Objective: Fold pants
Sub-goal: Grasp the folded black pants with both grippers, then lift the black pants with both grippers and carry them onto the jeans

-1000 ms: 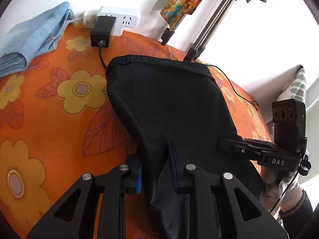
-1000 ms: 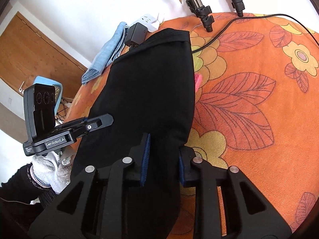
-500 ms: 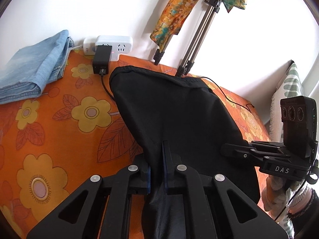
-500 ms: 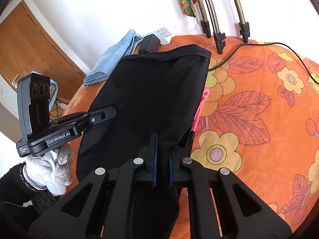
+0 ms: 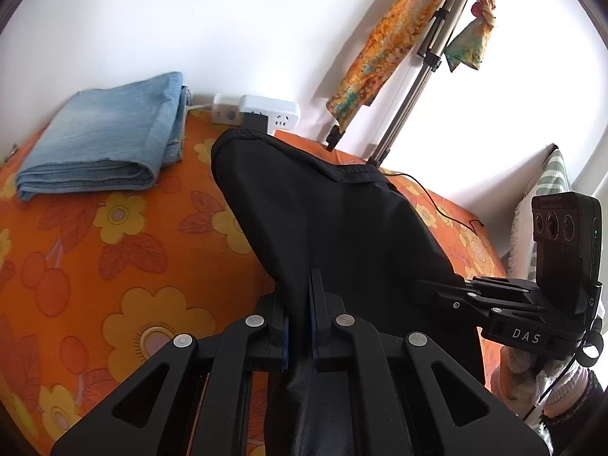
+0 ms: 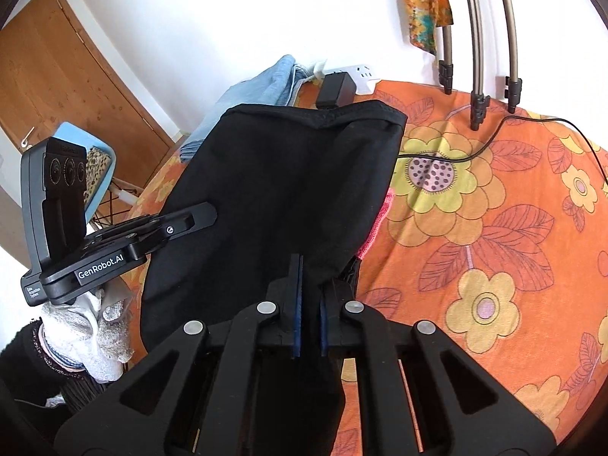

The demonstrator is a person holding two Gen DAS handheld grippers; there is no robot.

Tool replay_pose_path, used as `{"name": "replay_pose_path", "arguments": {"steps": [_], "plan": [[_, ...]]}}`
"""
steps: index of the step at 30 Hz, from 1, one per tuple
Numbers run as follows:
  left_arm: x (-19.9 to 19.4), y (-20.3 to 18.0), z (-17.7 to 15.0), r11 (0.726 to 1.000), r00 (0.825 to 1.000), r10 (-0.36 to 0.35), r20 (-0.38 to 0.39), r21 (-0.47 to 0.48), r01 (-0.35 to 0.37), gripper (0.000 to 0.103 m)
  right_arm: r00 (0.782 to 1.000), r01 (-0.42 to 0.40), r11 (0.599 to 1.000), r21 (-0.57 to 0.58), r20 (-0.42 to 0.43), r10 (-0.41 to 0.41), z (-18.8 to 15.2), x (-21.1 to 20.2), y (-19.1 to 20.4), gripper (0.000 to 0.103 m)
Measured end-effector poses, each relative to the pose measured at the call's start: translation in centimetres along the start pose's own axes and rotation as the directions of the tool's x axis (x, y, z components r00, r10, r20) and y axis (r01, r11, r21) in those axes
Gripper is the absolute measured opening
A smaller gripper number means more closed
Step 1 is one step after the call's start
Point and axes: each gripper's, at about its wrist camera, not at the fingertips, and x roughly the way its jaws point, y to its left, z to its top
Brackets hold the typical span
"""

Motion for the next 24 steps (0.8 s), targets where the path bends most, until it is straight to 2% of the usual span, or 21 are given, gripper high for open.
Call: {"name": "replay_pose_path", "arguments": {"steps": [4, 7, 14, 19, 24], "plan": [[-2.9, 1.4, 0.9, 1.000, 0.998, 0.019, 0.056, 0.015, -0.020, 0.006, 1.000, -0.009, 1.000, -0.029, 0.029, 0.010, 1.2, 0.1, 2.9, 0.007], [-5.0, 3.2, 2.1, 1.000, 0.995, 0.023, 0.097, -0.008, -0.023, 0.006, 0.998, -0.021, 0.998, -0.057, 0.058, 0.024, 2.7, 0.1, 5.4, 0.006], [-8.3, 7.6, 6.5, 0.999, 0.982, 0.042, 0.183, -0.041, -0.035, 0.006, 0.992, -0.005, 0.989, -0.148, 0.127, 0.024, 7.5, 1.5, 11.9, 0.006], [-9.3, 10.7, 10.1, 0.997, 0.971, 0.076, 0.229, -0.024, -0.072, 0.006, 0.984, -0.008, 0.985, -0.174, 0.174, 0.039, 11.8, 3.4, 15.3, 0.006], [-8.3, 14.1, 13.3, 0.994, 0.964, 0.106, 0.245, -0.037, -0.100, 0.006, 0.977, -0.009, 0.984, -0.179, 0.207, 0.046, 16.0, 6.9, 16.8, 0.006]]}}
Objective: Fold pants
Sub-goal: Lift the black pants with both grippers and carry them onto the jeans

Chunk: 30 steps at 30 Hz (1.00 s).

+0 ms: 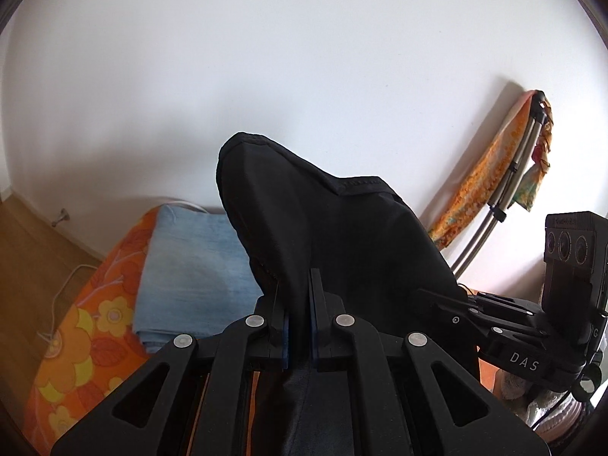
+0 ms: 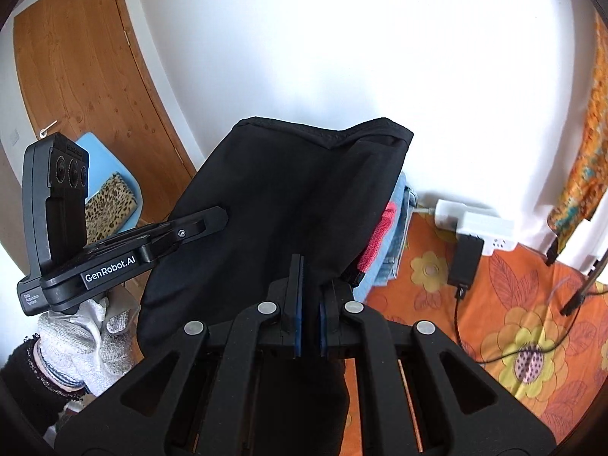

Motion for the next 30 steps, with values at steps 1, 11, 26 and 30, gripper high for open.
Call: {"name": "replay_pose_path", "arguments": {"steps": [1, 11, 26, 30], "plan": [[0.5, 0.7, 0.4, 1.000, 1.000, 0.006, 0.001, -0.003, -0.006, 0.006, 1.000, 0.001, 1.000, 0.003, 0.001, -0.001, 0.5, 1.0, 0.0, 0.006], [6.7, 6.0, 1.4, 0.999, 0.998, 0.053, -0.024, 0.000, -0.053, 0.006, 0.999, 0.017, 1.000, 0.001, -0.037, -0.017, 2.5, 11.0, -0.7, 0.006], [10.9, 10.0, 0.9, 0.992, 0.990, 0.128, -0.062, 0.030, -0.126, 0.006, 0.997, 0.031, 0.999, 0.016, -0.071, -0.029, 2.9, 17.2, -1.9, 0.006], [11.6, 10.5, 0.6, 0.989, 0.987, 0.146, -0.071, 0.037, -0.143, 0.006, 0.995, 0.048, 0.999, 0.025, -0.090, -0.046, 2.6, 18.2, -2.4, 0.007]]}}
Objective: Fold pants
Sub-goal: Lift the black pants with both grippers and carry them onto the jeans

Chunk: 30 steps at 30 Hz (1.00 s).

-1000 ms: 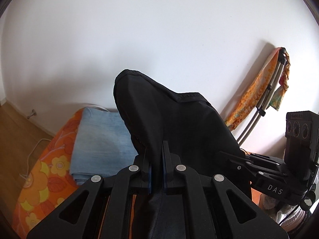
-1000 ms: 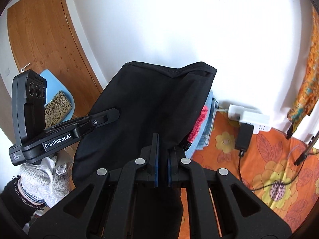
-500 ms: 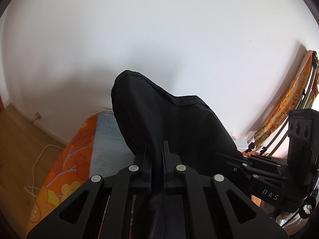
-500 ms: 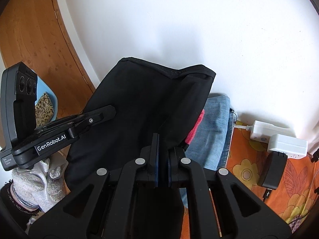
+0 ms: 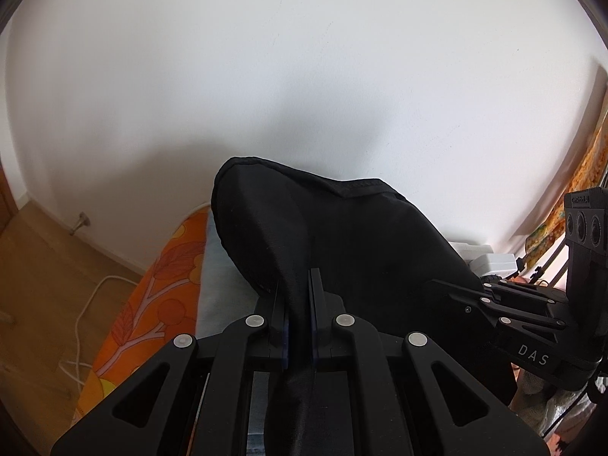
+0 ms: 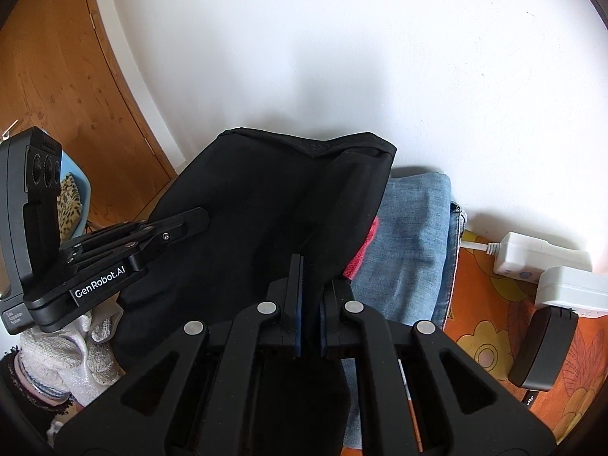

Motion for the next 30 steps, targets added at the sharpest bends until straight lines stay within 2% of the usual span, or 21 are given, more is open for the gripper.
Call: {"name": "replay_pose_path", "arguments": {"steps": [2, 5, 6, 8, 10, 12, 16, 20, 21, 22, 26, 30], "plan": [[0.4, 0.1, -0.1, 1.000, 1.000, 0.010, -0.014, 0.008, -0.010, 0.006, 1.000, 0.025, 1.000, 0.001, -0.014, -0.025, 0.0, 0.4, -0.3, 0.010], [0.8, 0.1, -0.2, 0.999, 0.999, 0.038, -0.028, 0.028, -0.037, 0.007, 0.997, 0.071, 0.997, 0.021, -0.044, -0.070, -0.4, 1.1, -1.2, 0.022], [0.9, 0.1, -0.2, 0.998, 0.998, 0.050, -0.033, 0.033, -0.049, 0.011, 0.995, 0.088, 0.996, 0.024, -0.054, -0.087, -0.5, 1.3, -1.5, 0.024], [0.8, 0.1, -0.4, 0.996, 0.996, 0.080, -0.037, 0.051, -0.078, 0.016, 0.991, 0.119, 0.993, 0.013, -0.056, -0.118, -0.8, 1.3, -1.7, 0.026], [0.5, 0.4, -0.4, 0.994, 0.995, 0.093, -0.047, 0.056, -0.090, 0.021, 0.981, 0.182, 0.983, -0.023, -0.059, -0.183, -1.1, 1.3, -1.6, 0.027], [0.1, 0.6, -0.5, 0.993, 0.993, 0.106, -0.047, 0.062, -0.103, 0.024, 0.978, 0.194, 0.981, -0.026, -0.070, -0.195, -1.3, 1.2, -1.9, 0.027], [-1.0, 0.7, -0.8, 0.988, 0.991, 0.128, -0.038, 0.086, -0.125, 0.024, 0.984, 0.170, 0.985, 0.010, -0.053, -0.170, -1.6, 0.3, -2.7, 0.027], [0.0, 2.0, -0.5, 0.995, 0.993, 0.095, -0.067, 0.045, -0.092, 0.026, 0.997, 0.068, 0.993, 0.097, -0.045, -0.064, -1.2, 0.1, -4.1, 0.037], [0.4, 2.3, -0.4, 0.997, 0.994, 0.078, -0.081, 0.028, -0.076, 0.029, 0.998, 0.043, 0.992, 0.123, -0.047, -0.037, -1.0, 0.4, -4.9, 0.038], [0.8, 2.4, -0.5, 0.997, 0.993, 0.074, -0.091, 0.023, -0.073, 0.033, 0.998, 0.022, 0.991, 0.133, -0.055, -0.015, -0.8, 0.7, -4.7, 0.039], [2.0, 2.9, -1.4, 0.994, 0.989, 0.104, -0.103, 0.035, -0.101, 0.033, 0.992, 0.003, 0.994, 0.114, -0.123, 0.011, -0.3, 3.0, -4.8, 0.043], [3.0, 3.6, -2.5, 0.992, 0.983, 0.121, -0.135, 0.047, -0.115, 0.033, 0.985, -0.033, 0.989, 0.146, -0.166, 0.057, -0.3, 5.3, -5.4, 0.058]]}}
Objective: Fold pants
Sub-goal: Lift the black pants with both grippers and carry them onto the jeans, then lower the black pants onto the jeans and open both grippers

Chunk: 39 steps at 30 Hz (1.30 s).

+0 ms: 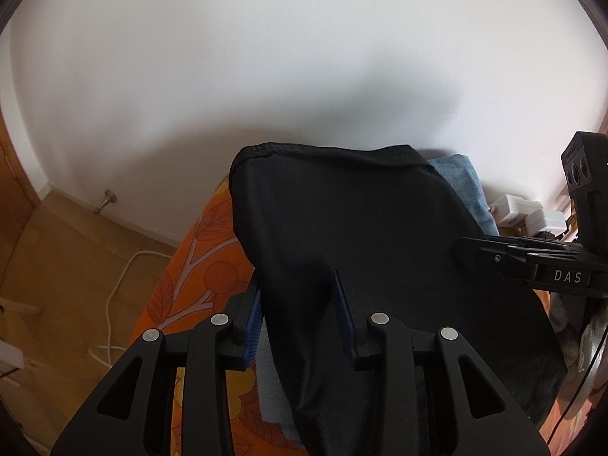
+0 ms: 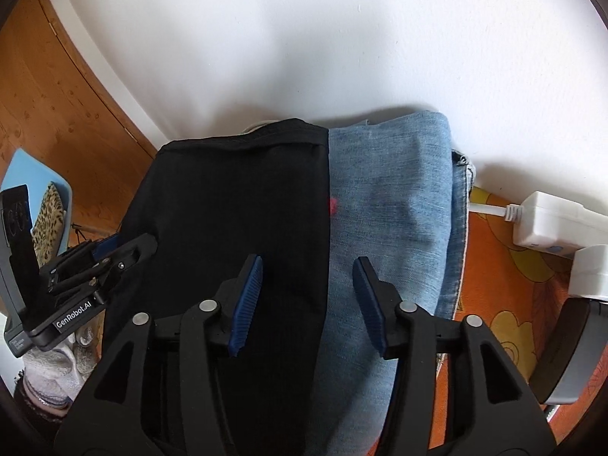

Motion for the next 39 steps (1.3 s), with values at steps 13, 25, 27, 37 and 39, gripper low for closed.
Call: {"name": "replay_pose_path", "arguments": {"steps": [13, 25, 27, 37, 39], "plan": [[0.4, 0.5, -0.7, 0.999, 0.999, 0.038, 0.003, 0.014, -0.038, 0.010, 0.992, -0.112, 0.992, -0.049, 0.048, 0.115, -1.5, -2.1, 2.2, 0.014], [-3.8, -4.1, 3.7, 0.995, 0.987, 0.009, 0.162, 0.099, -0.025, 0.007, 0.959, 0.037, 0.996, -0.085, 0.284, -0.011, -1.1, -9.7, 1.3, 0.012], [-2.8, -4.7, 4.3, 0.995, 0.989, 0.012, 0.147, 0.093, -0.026, 0.007, 0.957, 0.044, 0.997, -0.057, 0.289, -0.026, -0.2, -9.1, 0.7, 0.012], [-2.0, -3.6, 4.2, 0.992, 0.986, 0.103, 0.131, 0.060, -0.111, 0.021, 0.965, 0.182, 0.983, -0.010, 0.193, -0.177, 0.9, -5.1, -2.2, 0.030], [-2.9, -3.2, 3.9, 0.993, 0.986, 0.098, 0.137, 0.059, -0.106, 0.021, 0.961, 0.191, 0.981, -0.011, 0.205, -0.185, 1.0, -6.0, -2.4, 0.035]]}}
